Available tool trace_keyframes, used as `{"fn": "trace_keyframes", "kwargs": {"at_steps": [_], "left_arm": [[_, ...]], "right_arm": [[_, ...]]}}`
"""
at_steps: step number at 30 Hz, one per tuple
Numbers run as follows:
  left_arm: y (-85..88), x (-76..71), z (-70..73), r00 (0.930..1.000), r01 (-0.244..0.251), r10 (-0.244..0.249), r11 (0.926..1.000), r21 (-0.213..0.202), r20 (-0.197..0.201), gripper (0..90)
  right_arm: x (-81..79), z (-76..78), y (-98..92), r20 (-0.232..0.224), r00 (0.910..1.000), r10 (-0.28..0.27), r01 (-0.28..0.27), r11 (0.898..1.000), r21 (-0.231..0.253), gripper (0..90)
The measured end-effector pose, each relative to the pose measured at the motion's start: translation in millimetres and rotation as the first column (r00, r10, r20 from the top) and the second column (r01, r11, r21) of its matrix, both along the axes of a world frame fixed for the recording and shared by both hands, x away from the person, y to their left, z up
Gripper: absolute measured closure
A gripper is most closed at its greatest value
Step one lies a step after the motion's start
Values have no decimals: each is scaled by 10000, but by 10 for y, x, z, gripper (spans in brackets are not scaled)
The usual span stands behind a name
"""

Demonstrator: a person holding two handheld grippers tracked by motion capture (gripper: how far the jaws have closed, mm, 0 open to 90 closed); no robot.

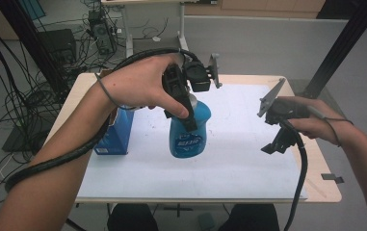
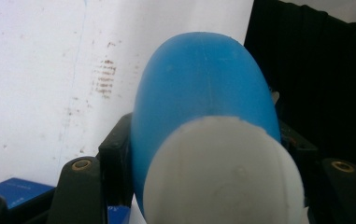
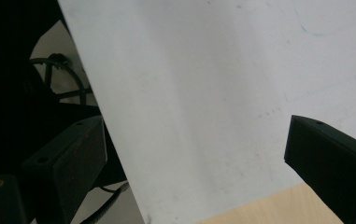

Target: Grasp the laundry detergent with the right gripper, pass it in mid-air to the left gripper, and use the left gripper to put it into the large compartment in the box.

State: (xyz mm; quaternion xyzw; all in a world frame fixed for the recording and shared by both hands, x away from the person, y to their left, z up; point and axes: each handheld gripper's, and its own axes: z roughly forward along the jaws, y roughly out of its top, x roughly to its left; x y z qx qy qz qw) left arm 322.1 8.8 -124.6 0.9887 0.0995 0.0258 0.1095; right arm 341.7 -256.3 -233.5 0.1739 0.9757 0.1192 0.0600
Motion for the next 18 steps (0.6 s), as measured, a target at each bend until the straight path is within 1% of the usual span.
{"fn": "trace_keyframes", "kwargs": {"at_steps": [1,3,4,5,6,7,9,10,11,12,13,14,15,16,18], "left_arm": [[0,0,0,10000,0,0,10000,0,0,378],[17,-2,7,10000,-8,9,10000,42,-13,377],[33,-8,9,10000,-72,72,10000,-1,-37,378],[42,-5,10,9999,-88,88,10000,-4,-48,377],[42,-5,10,9999,-88,88,10000,-4,-48,378],[48,-5,13,9999,-93,92,9999,-40,-48,378],[57,-14,11,9999,-127,127,9999,-18,-39,378],[60,-22,11,9999,-156,155,9999,-48,-41,378],[60,-22,11,9999,-156,155,9999,-48,-41,378],[60,-24,10,9999,-153,153,9999,-21,-37,378],[62,-27,12,9999,-141,141,9999,-17,-57,378],[62,-27,12,9999,-141,141,9999,-17,-57,378],[63,-30,12,9998,-172,172,9999,-11,-72,378],[63,-32,14,9998,-165,165,9999,-5,-75,378],[63,-36,14,9998,-180,180,9998,-3,-55,378]], "right_arm": [[0,0,0,0,10000,0,0,10000,0,55],[38,23,-81,1,9992,-400,400,9992,-68,55],[77,52,-161,66,9972,-747,747,9972,-64,55],[97,70,-201,52,9962,-866,866,9962,-59,55],[97,70,-201,52,9962,-866,866,9962,-59,55],[118,86,-237,75,9948,-1014,1014,9948,-45,55],[155,128,-301,150,9905,-1366,1366,9906,4,54],[198,162,-360,157,9866,-1623,1622,9867,102,54],[198,162,-360,157,9866,-1623,1622,9867,102,54],[241,194,-411,188,9820,-1879,1878,9822,108,54],[264,207,-433,169,9795,-2008,2007,9796,111,54],[264,207,-433,169,9795,-2008,2007,9796,111,54],[286,221,-454,182,9773,-2112,2111,9774,79,54],[327,246,-490,192,9726,-2317,2316,9728,73,54],[346,257,-506,218,9711,-2378,2377,9713,73,54]]}}
